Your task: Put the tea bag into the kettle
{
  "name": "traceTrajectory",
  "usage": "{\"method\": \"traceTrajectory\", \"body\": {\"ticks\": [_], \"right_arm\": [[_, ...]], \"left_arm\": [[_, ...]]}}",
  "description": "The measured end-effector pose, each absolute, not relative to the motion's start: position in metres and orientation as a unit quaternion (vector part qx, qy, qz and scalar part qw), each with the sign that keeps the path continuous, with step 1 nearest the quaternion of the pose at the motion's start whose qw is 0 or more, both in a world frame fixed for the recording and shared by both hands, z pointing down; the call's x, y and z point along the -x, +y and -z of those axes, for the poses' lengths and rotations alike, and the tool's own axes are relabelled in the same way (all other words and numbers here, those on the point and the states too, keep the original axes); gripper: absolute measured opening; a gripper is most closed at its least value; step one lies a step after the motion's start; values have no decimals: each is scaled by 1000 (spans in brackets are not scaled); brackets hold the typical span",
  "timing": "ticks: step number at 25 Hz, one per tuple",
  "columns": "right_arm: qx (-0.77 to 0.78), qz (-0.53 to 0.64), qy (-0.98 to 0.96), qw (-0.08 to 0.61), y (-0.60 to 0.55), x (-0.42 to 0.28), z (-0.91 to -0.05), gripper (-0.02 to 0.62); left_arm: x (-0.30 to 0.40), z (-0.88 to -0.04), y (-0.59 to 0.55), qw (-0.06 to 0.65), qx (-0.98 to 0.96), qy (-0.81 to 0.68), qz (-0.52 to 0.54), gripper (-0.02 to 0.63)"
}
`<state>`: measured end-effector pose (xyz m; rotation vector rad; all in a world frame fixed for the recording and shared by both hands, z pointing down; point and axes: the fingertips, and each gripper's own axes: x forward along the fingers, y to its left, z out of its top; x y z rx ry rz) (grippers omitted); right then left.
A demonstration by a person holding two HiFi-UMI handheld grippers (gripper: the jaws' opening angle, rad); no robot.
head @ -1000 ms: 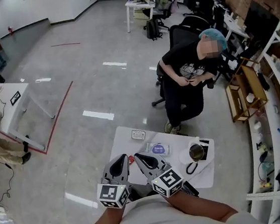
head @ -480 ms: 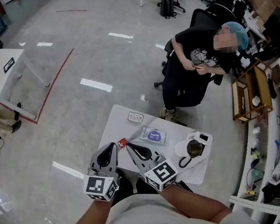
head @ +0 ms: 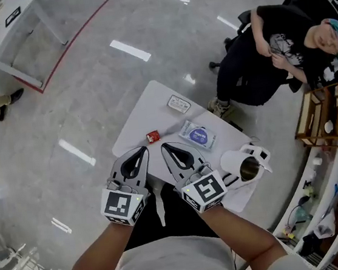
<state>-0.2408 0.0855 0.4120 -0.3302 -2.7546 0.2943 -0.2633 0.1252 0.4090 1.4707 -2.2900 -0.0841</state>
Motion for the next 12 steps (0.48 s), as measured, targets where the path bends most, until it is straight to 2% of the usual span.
{"method": "traceTrajectory", "body": {"ticks": [12], "right_arm": [[117,-99,-961,229,77,242,-541,9]], "left_arm": [[266,-543,136,265,-496,-826,30,8]]}}
